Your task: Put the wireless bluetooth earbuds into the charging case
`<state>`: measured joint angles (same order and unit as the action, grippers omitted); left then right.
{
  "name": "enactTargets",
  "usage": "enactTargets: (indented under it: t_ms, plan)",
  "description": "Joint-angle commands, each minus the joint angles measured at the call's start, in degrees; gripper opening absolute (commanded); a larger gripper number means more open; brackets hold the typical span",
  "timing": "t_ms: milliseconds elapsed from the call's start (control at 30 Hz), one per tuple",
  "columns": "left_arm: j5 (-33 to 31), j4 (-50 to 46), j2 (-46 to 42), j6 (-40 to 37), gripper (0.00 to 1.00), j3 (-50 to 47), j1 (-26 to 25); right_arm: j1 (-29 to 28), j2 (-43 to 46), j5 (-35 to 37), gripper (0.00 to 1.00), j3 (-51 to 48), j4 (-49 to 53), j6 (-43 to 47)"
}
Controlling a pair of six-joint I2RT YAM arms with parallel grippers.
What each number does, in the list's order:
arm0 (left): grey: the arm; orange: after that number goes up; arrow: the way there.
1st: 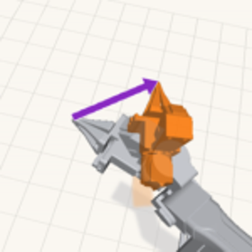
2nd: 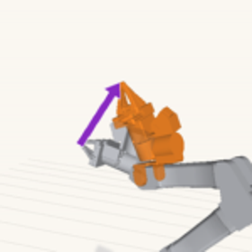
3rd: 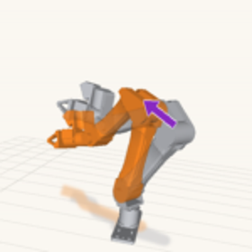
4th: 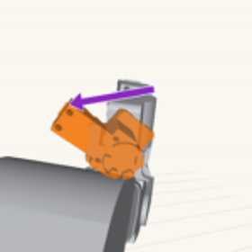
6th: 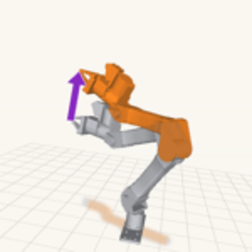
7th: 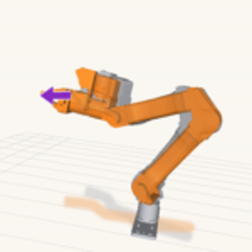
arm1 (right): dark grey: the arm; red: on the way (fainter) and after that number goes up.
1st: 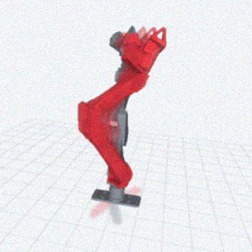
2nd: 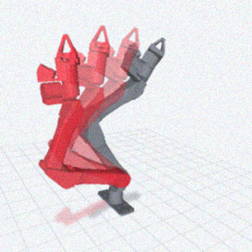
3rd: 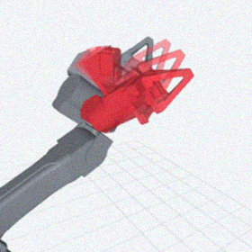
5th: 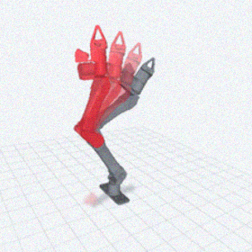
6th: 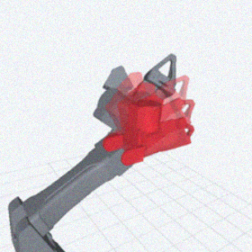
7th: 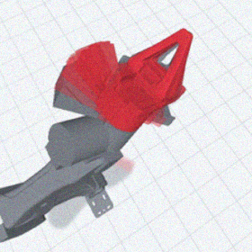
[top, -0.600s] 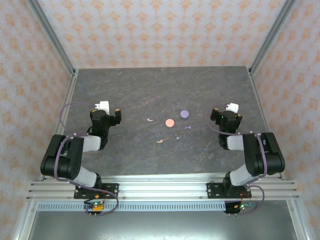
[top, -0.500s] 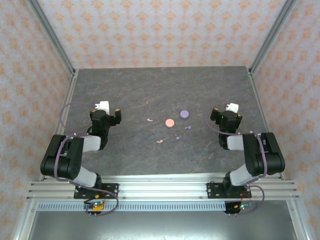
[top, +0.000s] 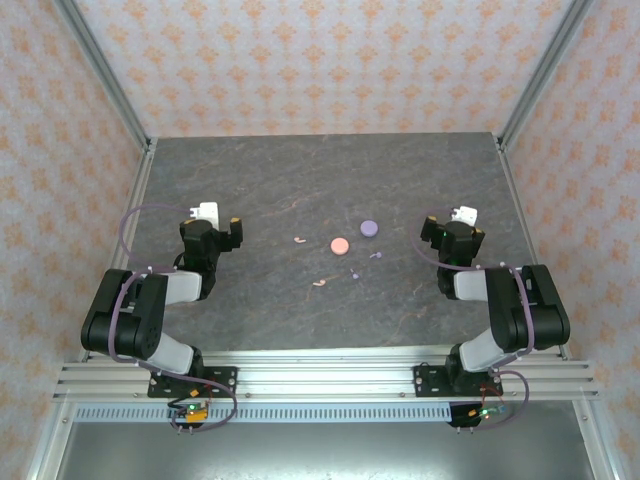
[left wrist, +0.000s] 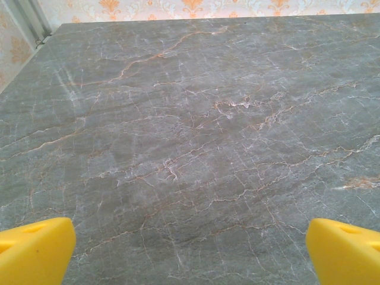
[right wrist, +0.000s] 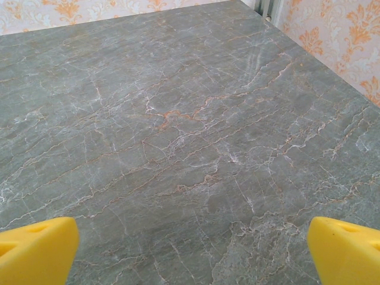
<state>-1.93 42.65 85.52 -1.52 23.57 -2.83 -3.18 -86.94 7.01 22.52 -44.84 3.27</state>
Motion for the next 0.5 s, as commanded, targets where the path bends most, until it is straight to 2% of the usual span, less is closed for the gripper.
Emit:
enactTargets:
  t_ms: [0,267,467]
  plan:
    - [-1.3,-0.7,0.2,0.4,1.00,1.1,0.6,0.2,-0.2,-0.5,0.99,1.3,0.1,-0.7]
    - [-2.2,-1.8,-0.9,0.8,1.00,1.4,0.6,0.1,0.6,0.3,0.99,1.4,0.6,-0.7]
    - [-9.8,-7.5,-7.4,4.1,1.00,1.4,0.5,0.1,6.8,6.4,0.99,2.9,9.0,-3.7]
